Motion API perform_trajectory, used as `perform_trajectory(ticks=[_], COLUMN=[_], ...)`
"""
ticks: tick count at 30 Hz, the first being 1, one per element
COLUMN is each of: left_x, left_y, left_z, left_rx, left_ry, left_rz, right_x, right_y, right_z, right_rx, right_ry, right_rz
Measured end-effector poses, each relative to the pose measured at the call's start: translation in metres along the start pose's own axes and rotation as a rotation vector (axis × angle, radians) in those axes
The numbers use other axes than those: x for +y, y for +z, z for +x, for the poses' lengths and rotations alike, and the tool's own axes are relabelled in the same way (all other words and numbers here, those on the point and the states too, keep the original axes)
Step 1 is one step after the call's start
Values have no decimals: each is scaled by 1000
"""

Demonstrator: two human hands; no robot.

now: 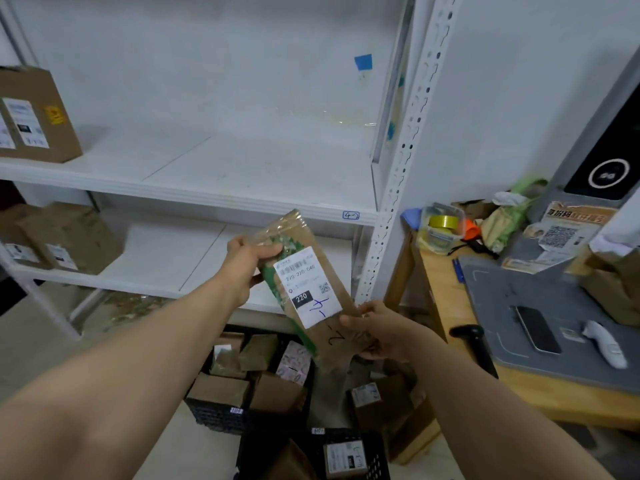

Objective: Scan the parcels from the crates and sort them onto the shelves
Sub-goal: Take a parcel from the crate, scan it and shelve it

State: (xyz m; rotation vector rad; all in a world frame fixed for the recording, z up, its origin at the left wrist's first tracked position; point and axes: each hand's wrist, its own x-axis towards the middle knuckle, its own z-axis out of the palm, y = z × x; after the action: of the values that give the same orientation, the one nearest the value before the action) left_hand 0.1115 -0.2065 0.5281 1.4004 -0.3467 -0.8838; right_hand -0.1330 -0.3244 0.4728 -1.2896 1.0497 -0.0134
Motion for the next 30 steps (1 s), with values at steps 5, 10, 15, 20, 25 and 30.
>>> perform_trajectory(ticks=[5,10,15,20,25,30], left_x=[-10,-33,-59,-101,-138,-209], left_y=[20,49,71,107,137,147], left_z=[0,0,6,17,15,52], left_rx=[-117,-166,-143,-55,-53,-15], left_ry=[-15,-97,-195,-228,-322,-398], left_rz=[-26,-137,40,257,334,414], right_x=[-10,-7,12,51,86,125], right_y=[8,0,-28,-68,-129,-195], right_z=[5,12,20,47,58,66], right_rx=[-64,-113,-45,280,656,755], right_ry=[-88,-121,-58,6,37,70], right_rz=[103,157,126,-79,-359,-558])
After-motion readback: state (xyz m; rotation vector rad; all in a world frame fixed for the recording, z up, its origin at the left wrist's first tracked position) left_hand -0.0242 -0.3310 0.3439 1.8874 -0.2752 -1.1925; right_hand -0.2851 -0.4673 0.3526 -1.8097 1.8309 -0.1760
